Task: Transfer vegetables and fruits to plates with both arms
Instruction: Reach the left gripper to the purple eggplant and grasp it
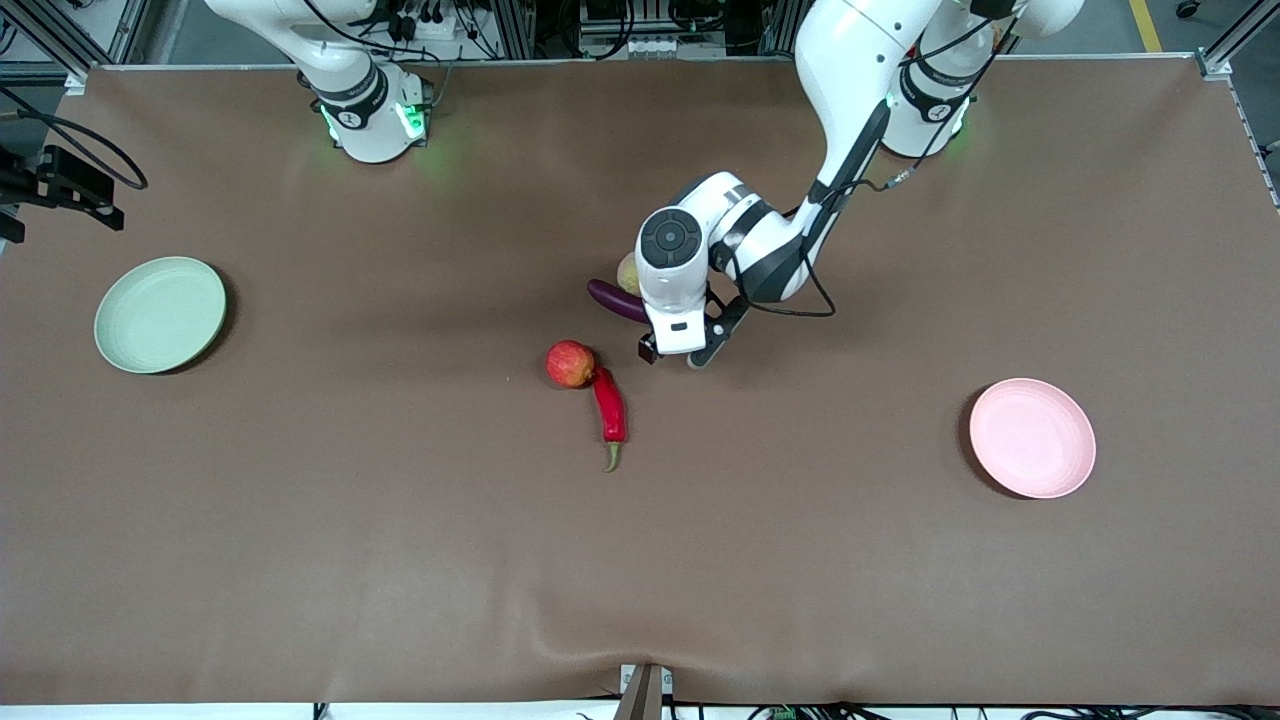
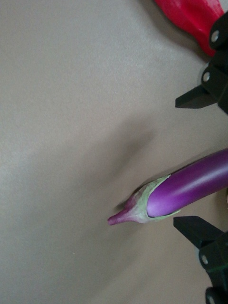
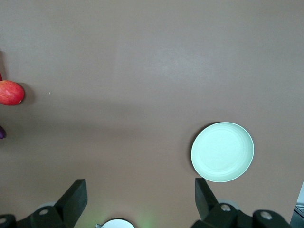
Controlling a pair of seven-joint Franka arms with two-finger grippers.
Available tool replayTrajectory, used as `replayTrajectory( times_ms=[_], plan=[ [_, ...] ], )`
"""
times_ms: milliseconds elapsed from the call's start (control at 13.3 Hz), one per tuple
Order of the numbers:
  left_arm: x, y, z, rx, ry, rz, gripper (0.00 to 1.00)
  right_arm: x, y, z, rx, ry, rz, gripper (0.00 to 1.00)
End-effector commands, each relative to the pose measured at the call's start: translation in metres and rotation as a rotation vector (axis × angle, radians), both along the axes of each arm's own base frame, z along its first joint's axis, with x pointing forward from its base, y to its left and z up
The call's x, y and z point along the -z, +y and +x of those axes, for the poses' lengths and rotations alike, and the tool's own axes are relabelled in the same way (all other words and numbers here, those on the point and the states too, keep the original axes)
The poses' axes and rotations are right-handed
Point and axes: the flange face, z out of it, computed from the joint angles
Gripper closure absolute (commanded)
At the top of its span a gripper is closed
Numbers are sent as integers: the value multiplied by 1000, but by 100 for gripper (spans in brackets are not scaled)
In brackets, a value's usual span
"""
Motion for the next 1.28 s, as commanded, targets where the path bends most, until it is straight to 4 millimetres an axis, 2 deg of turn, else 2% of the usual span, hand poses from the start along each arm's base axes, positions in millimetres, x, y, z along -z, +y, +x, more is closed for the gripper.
replayTrajectory(
  times_ms=[0, 75, 376, 601, 827, 902, 977, 1202],
  plan=[
    [16, -11, -16, -72, 3, 38, 0, -1, 2, -6, 1, 0, 11, 0],
    [25, -12, -19, -92, 10, 51, 0, -1, 2, -6, 1, 0, 13, 0],
    [32, -16, -24, -128, 12, 61, 0, -1, 1, -6, 2, 0, 11, 0],
    [55, -25, -44, -98, 32, 91, 0, 0, 2, -5, 2, 0, 13, 0],
    [64, -24, -47, -91, 35, 106, 0, -1, 2, -5, 1, -1, 13, 0],
    [65, -25, -48, -97, 36, 107, 28, -1, 2, -5, 4, -1, 13, 0],
    [64, -24, -46, -99, 36, 108, 98, -2, 2, -5, 4, -4, 13, 0],
    [50, -24, -36, -104, 19, 96, 100, -4, 1, -4, 4, -9, 11, 0]
  ],
)
